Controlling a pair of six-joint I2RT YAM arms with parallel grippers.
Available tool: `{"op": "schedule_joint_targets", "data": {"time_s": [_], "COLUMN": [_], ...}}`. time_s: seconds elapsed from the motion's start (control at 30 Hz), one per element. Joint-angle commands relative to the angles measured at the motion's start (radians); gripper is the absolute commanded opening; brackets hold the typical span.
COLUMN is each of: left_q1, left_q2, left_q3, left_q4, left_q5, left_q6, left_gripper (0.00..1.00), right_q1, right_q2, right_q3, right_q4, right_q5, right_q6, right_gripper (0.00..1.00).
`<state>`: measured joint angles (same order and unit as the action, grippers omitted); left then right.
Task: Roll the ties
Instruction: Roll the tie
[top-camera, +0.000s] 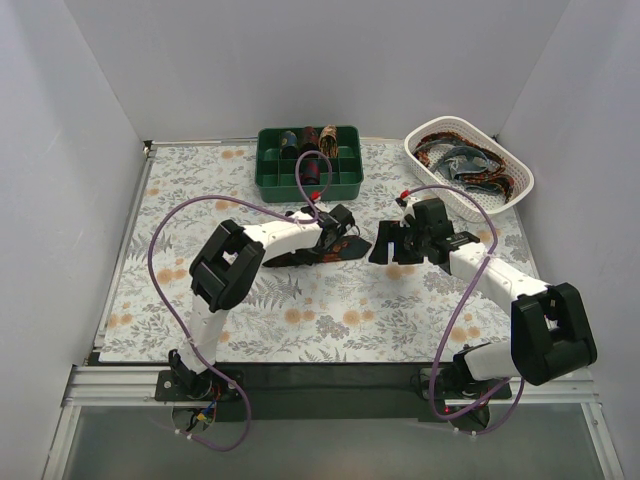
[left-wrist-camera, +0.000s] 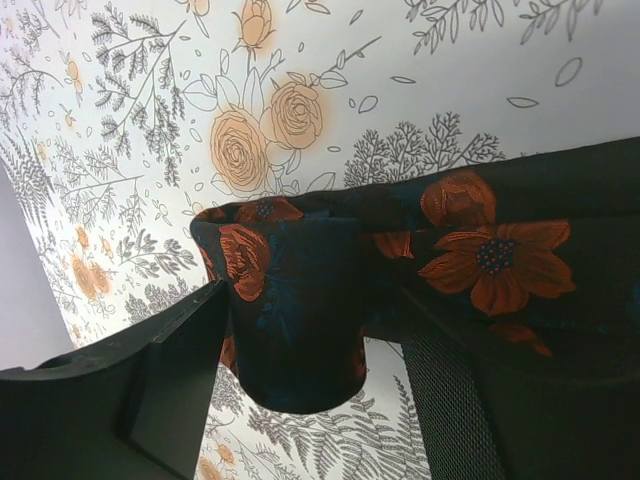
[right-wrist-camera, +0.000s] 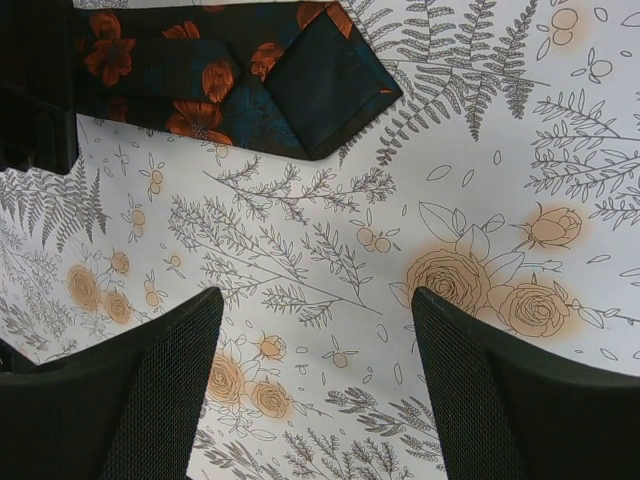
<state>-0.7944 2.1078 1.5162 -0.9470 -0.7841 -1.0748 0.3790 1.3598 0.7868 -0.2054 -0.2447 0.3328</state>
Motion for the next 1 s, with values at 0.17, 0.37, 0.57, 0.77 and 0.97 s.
{"op": "schedule_joint_targets", "data": {"time_s": [0.17, 0.37, 0.57, 0.77, 0.97], "left_q1": [-0.023, -0.029, -0.040, -0.060, -0.083], "left_q2": [-0.058, -0.068, -0.066, -0.060, -0.058], "left_q3": [0.021, 0.013, -0.011, -0.031, -0.045], "left_q4": [-0.009, -0.003, 0.016, 0.050, 0.077], "left_q5": [0.055, 0.048, 0.051, 0.057, 0.095], "left_q6": [-0.037, -0.033, -0.024, 0.007, 0.047], "left_gripper": [0.61, 0.52, 0.39, 0.39, 0.43], "right_q1": [-0.009, -0.019, -0.020, -0.020, -0.020], "right_q2": [-0.030, -0.005, 0.062, 0.130, 0.165], "right_q3": [-0.012, -0.035, -0.026, -0.009, -0.001], "right_q4": [0.047, 0.107, 0.196, 0.294, 0.316], "right_q5": [0.007, -0.014, -0.105, -0.160, -0.171], "right_q6": [-0.012, -0.005, 0.044, 0.089, 0.095], "right_gripper": [0.70, 0.66, 0.55, 0.52, 0.52]}}
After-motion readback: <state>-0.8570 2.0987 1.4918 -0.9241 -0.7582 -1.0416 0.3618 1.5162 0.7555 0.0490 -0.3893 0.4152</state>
